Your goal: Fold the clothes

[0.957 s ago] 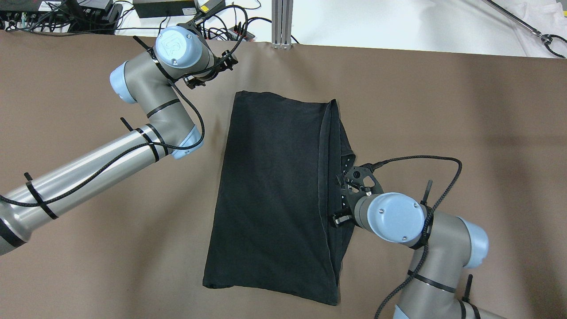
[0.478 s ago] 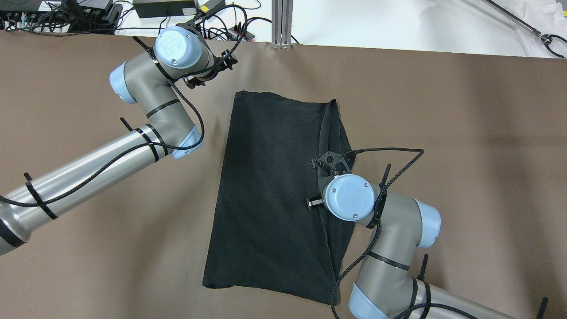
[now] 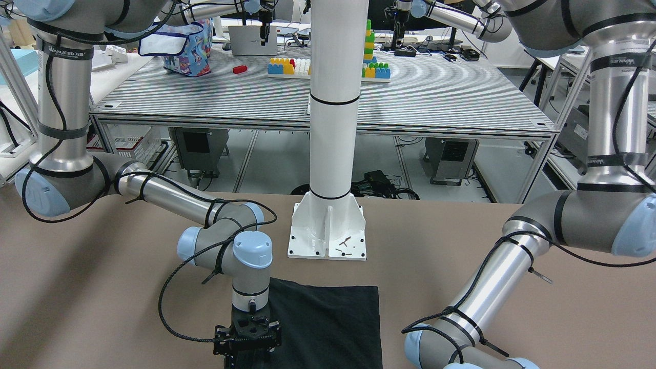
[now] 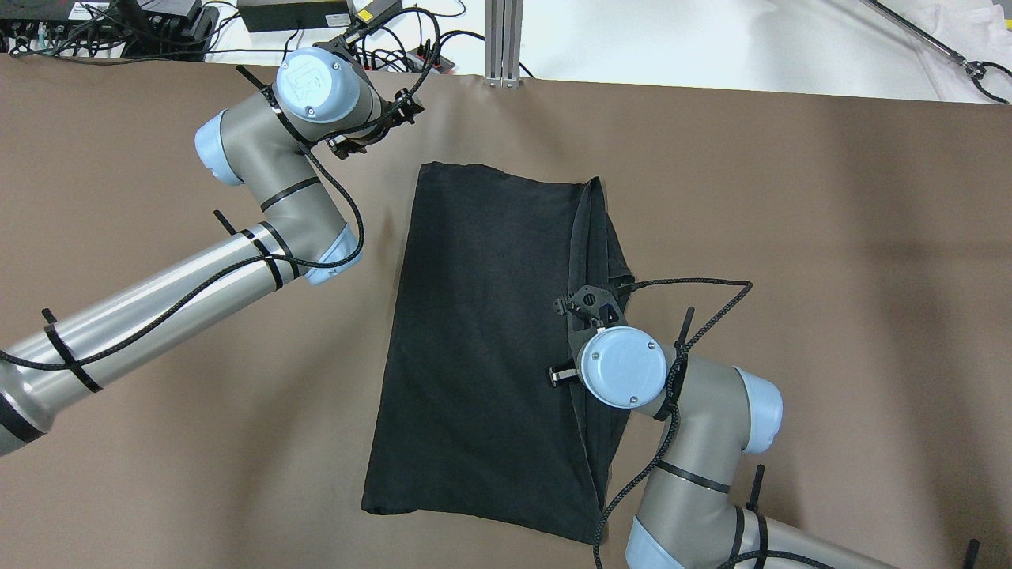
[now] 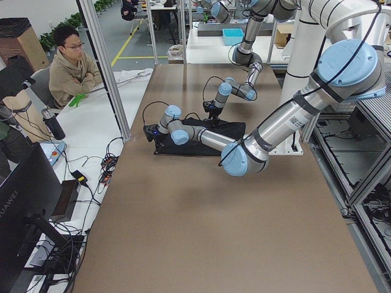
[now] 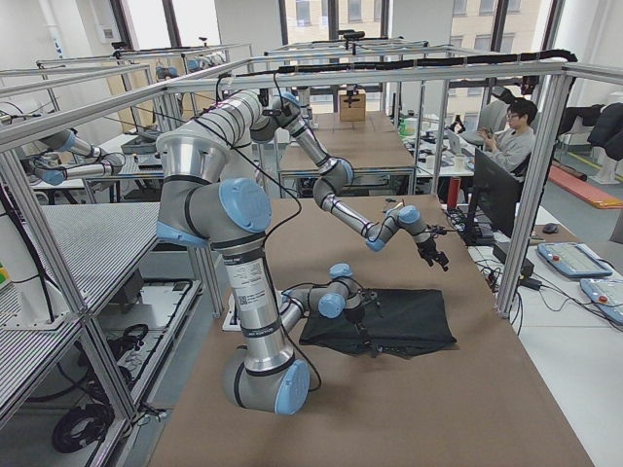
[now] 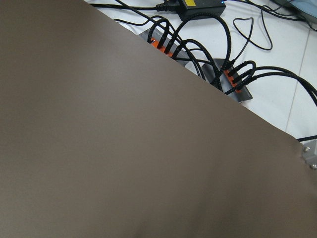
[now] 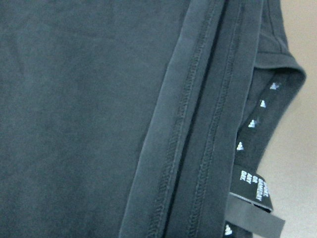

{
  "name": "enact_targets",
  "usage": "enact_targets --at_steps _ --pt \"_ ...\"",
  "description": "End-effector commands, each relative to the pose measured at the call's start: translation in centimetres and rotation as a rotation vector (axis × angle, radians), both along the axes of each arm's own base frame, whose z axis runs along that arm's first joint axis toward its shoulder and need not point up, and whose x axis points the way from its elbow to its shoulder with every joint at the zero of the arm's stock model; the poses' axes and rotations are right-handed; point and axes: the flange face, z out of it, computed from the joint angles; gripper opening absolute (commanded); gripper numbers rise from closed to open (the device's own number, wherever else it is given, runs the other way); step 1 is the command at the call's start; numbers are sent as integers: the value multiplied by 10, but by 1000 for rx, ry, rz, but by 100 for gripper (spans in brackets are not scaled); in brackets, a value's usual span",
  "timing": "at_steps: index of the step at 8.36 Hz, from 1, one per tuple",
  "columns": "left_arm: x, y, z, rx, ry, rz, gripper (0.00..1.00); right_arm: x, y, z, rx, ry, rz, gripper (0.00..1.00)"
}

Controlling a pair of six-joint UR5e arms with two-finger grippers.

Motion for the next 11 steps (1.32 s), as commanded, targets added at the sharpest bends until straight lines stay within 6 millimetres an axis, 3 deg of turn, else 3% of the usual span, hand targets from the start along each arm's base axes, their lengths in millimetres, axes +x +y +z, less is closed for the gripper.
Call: enact_targets --at_steps 1,4,6,7,8,10,11 --pt "-1 2 -2 4 5 0 100 2 1 3 19 -44 1 95" --pt "-1 2 -2 -5 12 -8 100 -2 1 -9 21 -55 3 95" --pt "-1 2 -2 -7 14 -12 100 -1 5 3 13 -42 -5 95" --pt "-1 2 -2 -9 16 -14 100 6 10 22 8 -31 -15 95" --pt "-1 2 -2 -10 17 -15 100 27 19 19 19 -46 -21 95" --pt "1 3 -3 -14 22 -29 100 37 19 18 12 -53 -34 95" --pt "6 6 -3 -15 22 -26 100 41 20 33 41 -20 -71 95"
